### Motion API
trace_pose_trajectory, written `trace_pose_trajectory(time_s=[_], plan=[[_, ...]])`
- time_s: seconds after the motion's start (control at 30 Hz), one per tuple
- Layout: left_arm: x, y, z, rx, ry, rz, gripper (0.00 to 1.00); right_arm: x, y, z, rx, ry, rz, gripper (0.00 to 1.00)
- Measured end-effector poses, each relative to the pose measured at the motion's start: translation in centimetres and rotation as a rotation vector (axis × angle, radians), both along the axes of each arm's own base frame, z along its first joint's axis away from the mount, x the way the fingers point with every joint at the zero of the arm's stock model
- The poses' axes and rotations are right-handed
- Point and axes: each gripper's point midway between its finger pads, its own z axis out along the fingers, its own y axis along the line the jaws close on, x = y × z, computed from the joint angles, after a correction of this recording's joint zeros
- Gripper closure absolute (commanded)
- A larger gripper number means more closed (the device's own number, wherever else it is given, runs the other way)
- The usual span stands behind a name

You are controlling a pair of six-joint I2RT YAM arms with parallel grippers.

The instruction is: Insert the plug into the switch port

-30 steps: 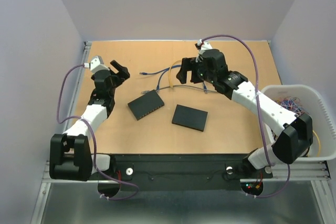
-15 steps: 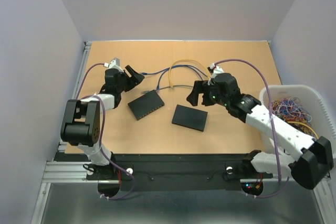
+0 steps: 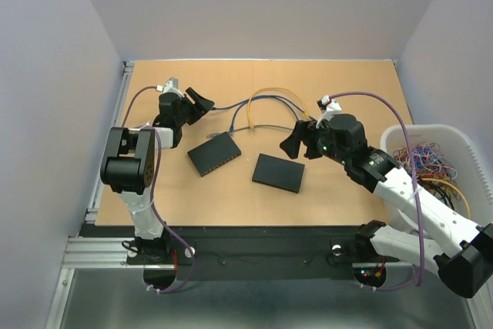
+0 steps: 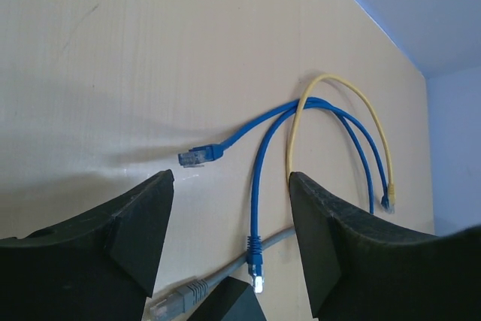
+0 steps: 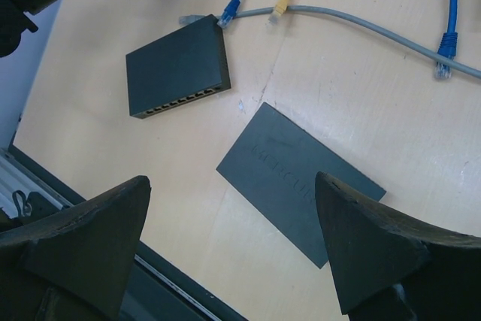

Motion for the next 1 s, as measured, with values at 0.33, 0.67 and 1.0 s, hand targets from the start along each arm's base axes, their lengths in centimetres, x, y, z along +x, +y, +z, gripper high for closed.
trace_pose_trajectory(time_s=[0.33,0.67,1.0], plan=[[1.5,0.0,-3.0,-0.005,0.058,0.014,0.39,-0.2,-0.2,-1.9,-0.03,0.038,-0.004,0.05],[3.3,-0.4,-2.1,-0.019,0.026,0.014,0.65,-0.2,-0.3,-1.9,-0.032,0.038,-0.008,0.05],[3.2,-1.1,-3.0,-0.023,0.043,0.0,1.0,-0.4,-0.5,-3.0,-0.047,0.056,-0.011,0.05]])
